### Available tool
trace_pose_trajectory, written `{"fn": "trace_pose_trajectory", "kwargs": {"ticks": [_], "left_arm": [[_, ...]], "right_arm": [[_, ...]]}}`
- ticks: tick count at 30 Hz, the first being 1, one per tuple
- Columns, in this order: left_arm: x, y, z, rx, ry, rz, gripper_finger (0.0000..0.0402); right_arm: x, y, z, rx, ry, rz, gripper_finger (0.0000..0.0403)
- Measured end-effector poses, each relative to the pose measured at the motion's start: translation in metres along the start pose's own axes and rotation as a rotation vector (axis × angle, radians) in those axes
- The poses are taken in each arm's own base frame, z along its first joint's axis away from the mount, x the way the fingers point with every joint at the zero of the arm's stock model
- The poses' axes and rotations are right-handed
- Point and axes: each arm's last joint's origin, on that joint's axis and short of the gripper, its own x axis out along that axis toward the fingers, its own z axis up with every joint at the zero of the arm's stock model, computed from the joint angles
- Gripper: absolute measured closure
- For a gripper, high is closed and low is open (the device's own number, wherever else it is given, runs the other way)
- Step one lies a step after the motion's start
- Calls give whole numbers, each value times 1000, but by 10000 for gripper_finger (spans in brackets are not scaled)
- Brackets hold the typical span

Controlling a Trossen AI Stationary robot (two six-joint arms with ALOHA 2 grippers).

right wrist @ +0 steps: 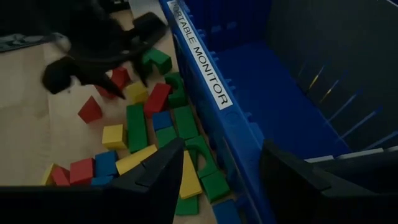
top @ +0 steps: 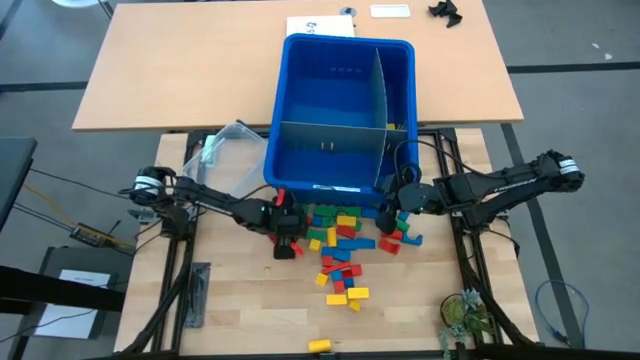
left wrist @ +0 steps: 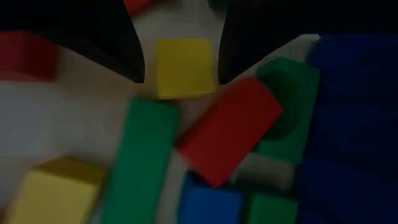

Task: Sort blocks
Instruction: Put the yellow block into the blue bin

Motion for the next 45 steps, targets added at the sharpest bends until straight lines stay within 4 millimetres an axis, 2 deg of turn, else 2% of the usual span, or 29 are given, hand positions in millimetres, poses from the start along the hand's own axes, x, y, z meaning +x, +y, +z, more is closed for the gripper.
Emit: {"fn": "trace_pose_trajectory", "kwargs": {"ticks": [5,13,16,20,28,32,35,40,45], "left_arm": [[8,7,-8,-25,25,-21,188],[9,6,-5,19,-7,-75,191],[13,5,-6,20,5,-96,210],[13,5,-4,13,-8,-112,261],[7,0,-4,-6,-19,-147,261],[-12,-3,1,-64,-77,-162,261],[-34,-6,6,-78,-149,-177,261],[-81,-10,14,-98,-322,-168,261],[-130,-3,21,-153,-566,-173,261]], "right_arm": [[0,0,0,0,1,2,203],[0,0,0,0,2,6,205],[0,0,0,0,2,6,204],[-1,1,0,-2,2,9,207],[-8,14,1,-69,-34,82,209],[-18,25,4,-127,-58,135,212],[-27,34,6,-174,-88,183,216],[-37,46,13,-228,-191,254,224],[-42,51,26,-152,-315,297,226]]}}
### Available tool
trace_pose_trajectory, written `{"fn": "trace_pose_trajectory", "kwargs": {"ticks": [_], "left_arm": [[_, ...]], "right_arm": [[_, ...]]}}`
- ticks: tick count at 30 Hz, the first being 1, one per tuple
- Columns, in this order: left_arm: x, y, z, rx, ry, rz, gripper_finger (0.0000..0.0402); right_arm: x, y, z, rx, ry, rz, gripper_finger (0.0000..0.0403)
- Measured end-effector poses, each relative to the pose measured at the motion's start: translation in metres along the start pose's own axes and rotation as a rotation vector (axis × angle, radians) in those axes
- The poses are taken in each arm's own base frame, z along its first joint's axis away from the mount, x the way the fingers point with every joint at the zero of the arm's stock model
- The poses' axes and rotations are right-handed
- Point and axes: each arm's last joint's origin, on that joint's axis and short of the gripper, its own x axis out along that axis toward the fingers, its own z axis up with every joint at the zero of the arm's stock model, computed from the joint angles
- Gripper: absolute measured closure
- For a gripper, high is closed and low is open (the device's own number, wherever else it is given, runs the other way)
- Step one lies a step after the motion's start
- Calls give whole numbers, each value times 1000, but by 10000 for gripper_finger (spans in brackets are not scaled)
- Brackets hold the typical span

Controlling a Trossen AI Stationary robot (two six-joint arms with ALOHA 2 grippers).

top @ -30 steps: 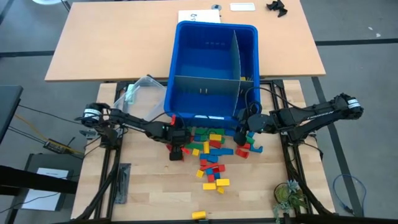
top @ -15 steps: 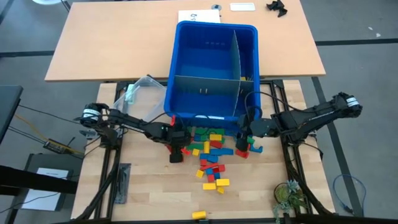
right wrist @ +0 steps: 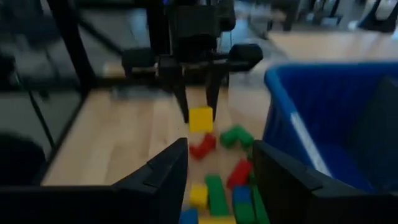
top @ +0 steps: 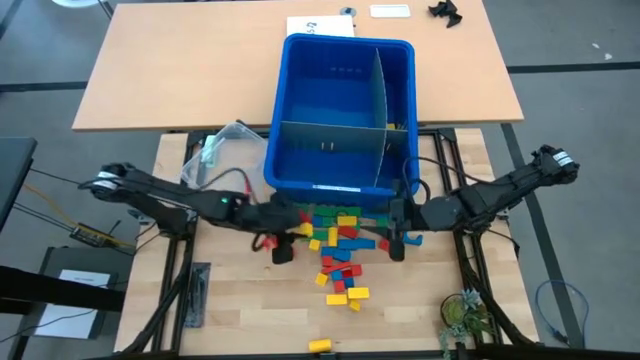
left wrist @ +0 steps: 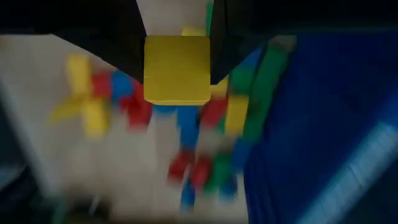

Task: Sort blocks
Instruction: Put the yellow block into the blue bin

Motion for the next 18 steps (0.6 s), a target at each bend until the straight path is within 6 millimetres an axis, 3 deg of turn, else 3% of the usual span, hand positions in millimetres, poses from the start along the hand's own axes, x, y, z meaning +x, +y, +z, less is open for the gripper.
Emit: {"fn": "trace_pose_trajectory", "kwargs": {"ticks": [7,11,18], "left_arm": [[-36,2,34,-78,-337,-46,261],[-41,1,44,-133,-448,-89,261],[-42,2,51,-273,-517,-145,261]], "right_arm": [[2,2,19,-154,-181,-1,212],[13,14,17,-368,-216,-34,186],[42,39,1,-764,-158,-277,153]]}}
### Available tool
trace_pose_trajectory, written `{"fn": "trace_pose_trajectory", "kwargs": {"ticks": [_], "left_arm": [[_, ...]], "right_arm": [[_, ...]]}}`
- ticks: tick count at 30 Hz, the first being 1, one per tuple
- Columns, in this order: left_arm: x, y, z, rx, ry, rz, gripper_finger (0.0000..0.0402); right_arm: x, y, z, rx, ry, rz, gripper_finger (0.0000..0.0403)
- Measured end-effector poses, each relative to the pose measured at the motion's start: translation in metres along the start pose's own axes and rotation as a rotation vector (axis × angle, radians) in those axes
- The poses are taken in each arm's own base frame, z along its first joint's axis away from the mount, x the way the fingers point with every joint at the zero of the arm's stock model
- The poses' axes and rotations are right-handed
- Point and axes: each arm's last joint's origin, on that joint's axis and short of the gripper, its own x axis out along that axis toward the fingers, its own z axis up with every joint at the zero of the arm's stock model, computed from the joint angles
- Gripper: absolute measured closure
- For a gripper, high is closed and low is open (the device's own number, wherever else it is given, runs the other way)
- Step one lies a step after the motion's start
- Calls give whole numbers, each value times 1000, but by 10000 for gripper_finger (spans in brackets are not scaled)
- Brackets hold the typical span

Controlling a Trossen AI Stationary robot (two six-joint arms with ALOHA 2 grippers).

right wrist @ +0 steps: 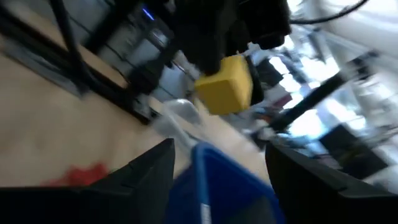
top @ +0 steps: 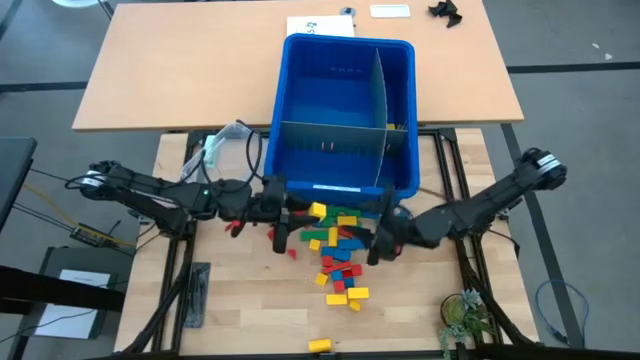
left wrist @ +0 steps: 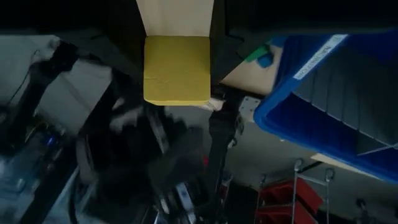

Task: Sort blocks
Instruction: Put the yellow block into the blue bin

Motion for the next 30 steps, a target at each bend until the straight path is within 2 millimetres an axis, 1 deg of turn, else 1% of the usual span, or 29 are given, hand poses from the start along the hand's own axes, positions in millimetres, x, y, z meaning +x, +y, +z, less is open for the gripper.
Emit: {"fn": "trace_pose_trajectory", "kwargs": {"ticks": [5,9,13,16,19,21,22,26,28,30], "left_arm": [[12,-1,-6,-60,-16,-13,261],[20,-2,-11,-84,-23,-37,261],[26,-4,-12,-94,-44,-74,261],[28,-3,-14,-95,-30,-80,261],[28,-4,-14,-89,-38,-78,260],[28,-4,-12,-89,-46,-84,242],[28,-4,-12,-90,-49,-83,229],[28,-1,-13,-46,-34,-62,175],[22,5,-6,-24,-44,-37,157],[11,11,5,-10,-67,9,145]], "right_arm": [[20,21,5,-168,-35,-129,149],[31,28,6,-236,-66,-242,154],[37,35,4,-305,-91,-247,162],[38,36,3,-319,-94,-246,183],[38,34,3,-303,-81,-264,229],[38,33,3,-285,-88,-278,270],[38,31,4,-283,-91,-283,275],[35,26,6,-255,-80,-309,275],[33,21,7,-230,-79,-320,275],[28,11,10,-174,-81,-346,275]]}}
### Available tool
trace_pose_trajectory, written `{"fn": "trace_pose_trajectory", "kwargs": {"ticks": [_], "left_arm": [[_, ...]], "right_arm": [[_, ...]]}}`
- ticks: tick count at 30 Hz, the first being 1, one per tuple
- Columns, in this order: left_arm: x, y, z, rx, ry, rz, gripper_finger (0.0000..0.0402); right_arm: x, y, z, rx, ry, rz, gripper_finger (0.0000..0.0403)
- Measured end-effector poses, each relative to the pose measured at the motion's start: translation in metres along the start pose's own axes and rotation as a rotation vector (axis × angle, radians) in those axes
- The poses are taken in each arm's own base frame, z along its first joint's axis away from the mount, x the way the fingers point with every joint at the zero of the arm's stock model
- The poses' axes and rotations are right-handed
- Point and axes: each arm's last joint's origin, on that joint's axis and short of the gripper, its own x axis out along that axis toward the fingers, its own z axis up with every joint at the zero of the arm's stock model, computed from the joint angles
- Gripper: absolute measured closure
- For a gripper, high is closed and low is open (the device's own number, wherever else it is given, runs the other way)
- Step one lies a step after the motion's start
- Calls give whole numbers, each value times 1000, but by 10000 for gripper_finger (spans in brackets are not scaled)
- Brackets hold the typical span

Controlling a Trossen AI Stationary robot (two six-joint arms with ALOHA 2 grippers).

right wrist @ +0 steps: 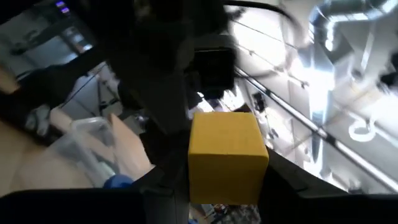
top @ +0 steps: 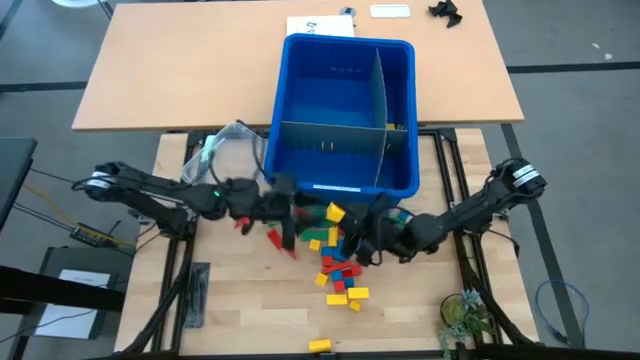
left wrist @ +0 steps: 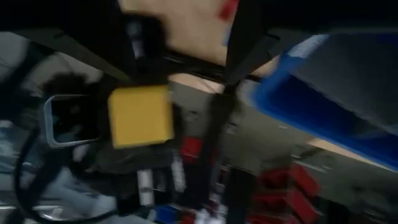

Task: Sort blocks
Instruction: Put the yellow block into the blue bin

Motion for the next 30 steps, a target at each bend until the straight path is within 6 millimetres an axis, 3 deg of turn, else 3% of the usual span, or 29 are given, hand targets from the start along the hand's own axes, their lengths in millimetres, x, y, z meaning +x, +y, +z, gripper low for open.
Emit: {"fn": "trace_pose_trajectory", "kwargs": {"ticks": [3,7,11,17,22,26,30], "left_arm": [[-17,9,12,59,4,94,139],[-34,20,11,123,88,281,137],[-40,28,-3,168,231,394,137],[-31,38,-33,179,386,450,136],[-22,43,-52,196,449,469,136],[-19,43,-56,199,459,471,136],[-19,43,-56,199,459,472,136]], "right_arm": [[1,-25,-3,96,59,-68,275],[7,-68,-19,218,215,-188,275],[10,-107,-47,212,433,-282,275],[9,-154,-98,127,696,-411,275],[9,-169,-139,179,747,-408,275],[15,-165,-173,353,747,-287,275],[20,-163,-204,438,859,-215,275]]}}
